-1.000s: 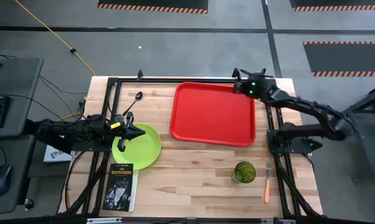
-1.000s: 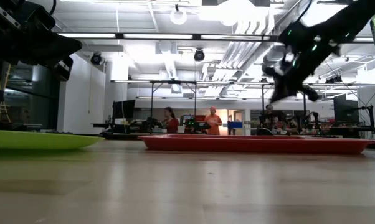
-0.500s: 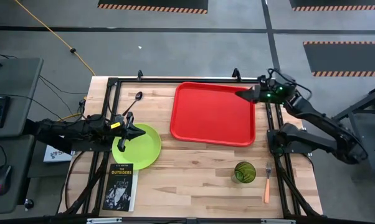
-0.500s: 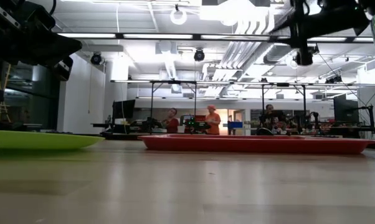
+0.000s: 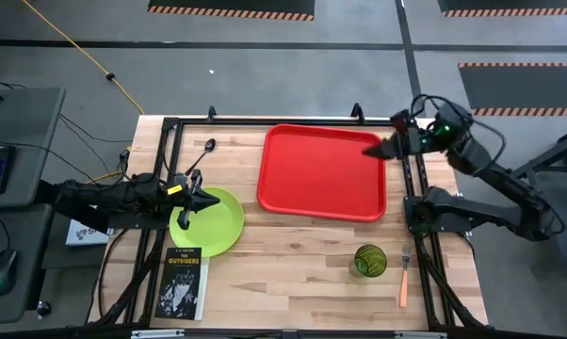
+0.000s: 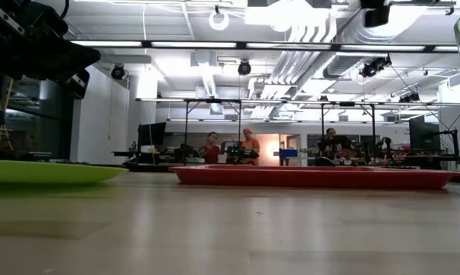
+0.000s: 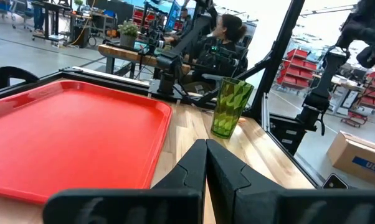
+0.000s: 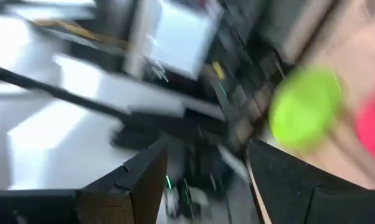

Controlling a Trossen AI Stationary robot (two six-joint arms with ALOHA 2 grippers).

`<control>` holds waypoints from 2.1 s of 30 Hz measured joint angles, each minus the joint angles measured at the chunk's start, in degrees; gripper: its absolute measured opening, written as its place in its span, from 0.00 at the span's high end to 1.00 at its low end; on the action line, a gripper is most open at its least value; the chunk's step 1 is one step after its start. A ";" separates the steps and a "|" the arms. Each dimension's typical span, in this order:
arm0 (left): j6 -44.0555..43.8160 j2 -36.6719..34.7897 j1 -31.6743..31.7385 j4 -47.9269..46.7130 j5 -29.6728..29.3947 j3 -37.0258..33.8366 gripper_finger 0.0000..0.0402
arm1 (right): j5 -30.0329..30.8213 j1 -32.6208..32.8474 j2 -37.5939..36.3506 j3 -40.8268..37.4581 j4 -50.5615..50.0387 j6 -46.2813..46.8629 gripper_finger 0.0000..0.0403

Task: Pick and place plate/cup/fork/spoon on tray
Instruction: Put the green cup on the red tray

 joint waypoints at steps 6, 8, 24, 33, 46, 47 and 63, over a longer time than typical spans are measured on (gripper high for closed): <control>-0.01 0.01 -0.01 0.00 0.01 0.00 1.00 | 14.93 8.89 3.06 17.68 -53.51 -15.90 0.46; 0.00 0.02 0.02 -0.01 0.01 0.00 1.00 | 20.44 12.24 3.53 20.86 -62.09 -13.94 0.46; 0.00 0.01 0.00 0.00 0.01 0.00 1.00 | 28.67 42.90 12.32 18.43 -58.87 6.93 0.46; 0.00 -0.01 0.02 -0.01 0.01 0.00 1.00 | 44.14 63.27 20.41 18.41 -57.60 17.25 0.46; -0.01 0.00 0.01 -0.02 0.00 0.00 1.00 | 49.28 73.89 33.54 18.41 -53.74 23.96 0.46; -0.01 -0.01 0.02 -0.02 0.02 0.00 1.00 | 49.21 73.89 34.35 18.41 -53.72 23.96 0.46; 0.00 0.02 0.02 0.00 -0.01 0.00 1.00 | 46.73 73.74 44.13 18.41 -54.80 23.91 0.46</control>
